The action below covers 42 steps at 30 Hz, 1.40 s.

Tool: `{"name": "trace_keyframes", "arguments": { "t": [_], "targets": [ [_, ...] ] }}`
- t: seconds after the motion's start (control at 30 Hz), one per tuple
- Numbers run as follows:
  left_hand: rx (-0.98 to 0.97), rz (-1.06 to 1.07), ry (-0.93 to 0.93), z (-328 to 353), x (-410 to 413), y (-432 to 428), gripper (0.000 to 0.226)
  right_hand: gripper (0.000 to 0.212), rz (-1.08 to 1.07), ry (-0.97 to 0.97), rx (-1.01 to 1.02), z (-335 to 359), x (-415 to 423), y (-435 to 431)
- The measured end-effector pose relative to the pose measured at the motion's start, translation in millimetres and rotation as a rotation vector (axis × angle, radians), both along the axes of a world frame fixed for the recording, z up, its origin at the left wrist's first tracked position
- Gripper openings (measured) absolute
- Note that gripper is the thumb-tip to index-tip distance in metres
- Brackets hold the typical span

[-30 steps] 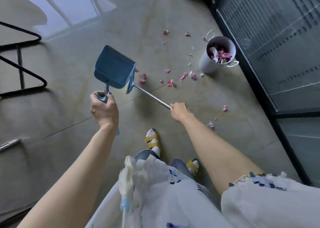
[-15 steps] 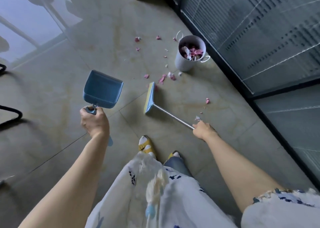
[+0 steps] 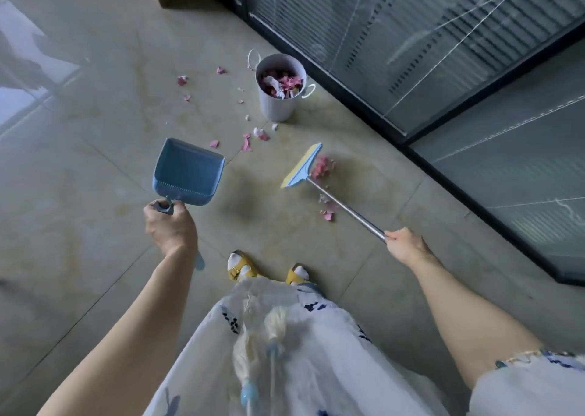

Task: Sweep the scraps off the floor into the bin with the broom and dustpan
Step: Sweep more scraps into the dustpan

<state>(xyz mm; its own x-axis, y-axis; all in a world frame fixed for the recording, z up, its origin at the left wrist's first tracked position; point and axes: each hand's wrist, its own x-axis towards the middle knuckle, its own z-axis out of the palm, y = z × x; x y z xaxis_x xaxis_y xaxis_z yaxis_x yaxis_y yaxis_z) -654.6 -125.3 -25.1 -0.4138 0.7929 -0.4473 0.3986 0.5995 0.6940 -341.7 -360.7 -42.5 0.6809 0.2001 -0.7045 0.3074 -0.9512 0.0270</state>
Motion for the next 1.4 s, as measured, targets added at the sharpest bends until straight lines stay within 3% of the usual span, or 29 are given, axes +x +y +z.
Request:
{"name": "trace_keyframes", "arguments": {
  "t": [0.17,0.4,0.6,0.83,0.93,1.03,1.23,1.33,1.4],
  "targets": [
    [-0.031,-0.040,-0.013,-7.5,17.1,-9.6,0.014,0.036,-0.002,0.019,0.128,-14.8,-8.1,13.1],
    [-0.032,-0.207,0.066,-15.2,26.2,-33.1,0.008,0.034,-0.079,0.080,0.134,-69.4,-18.6,62.2],
    [-0.032,-0.278,0.081,-11.8,45.1,-50.7,0.005,0.035,-0.315,0.130,0.138,-91.3,-17.3,8.2],
    [-0.052,-0.343,0.054,-4.7,72.7,-60.1,0.008,0.031,-0.411,0.185,0.086,-64.0,-41.7,-65.7],
    [-0.059,-0.388,0.056,-3.9,80.2,-62.3,0.008,0.031,-0.424,0.157,0.155,-44.8,-34.6,-76.3],
    [-0.073,-0.408,0.057,-4.5,83.7,-63.8,0.010,0.033,-0.367,0.082,0.214,-20.2,-16.1,-79.4],
    [-0.069,-0.462,0.068,-3.8,90.0,-68.6,0.009,0.036,-0.056,-0.212,0.079,-10.8,31.9,-39.4],
    [-0.049,-0.478,0.077,-3.7,87.8,-71.6,0.008,0.051,0.048,-0.107,0.064,-36.1,56.5,-11.9],
    [-0.036,-0.488,0.101,-4.0,82.1,-71.3,0.009,0.048,0.036,-0.046,0.056,-53.0,63.0,0.3]
  ]
}}
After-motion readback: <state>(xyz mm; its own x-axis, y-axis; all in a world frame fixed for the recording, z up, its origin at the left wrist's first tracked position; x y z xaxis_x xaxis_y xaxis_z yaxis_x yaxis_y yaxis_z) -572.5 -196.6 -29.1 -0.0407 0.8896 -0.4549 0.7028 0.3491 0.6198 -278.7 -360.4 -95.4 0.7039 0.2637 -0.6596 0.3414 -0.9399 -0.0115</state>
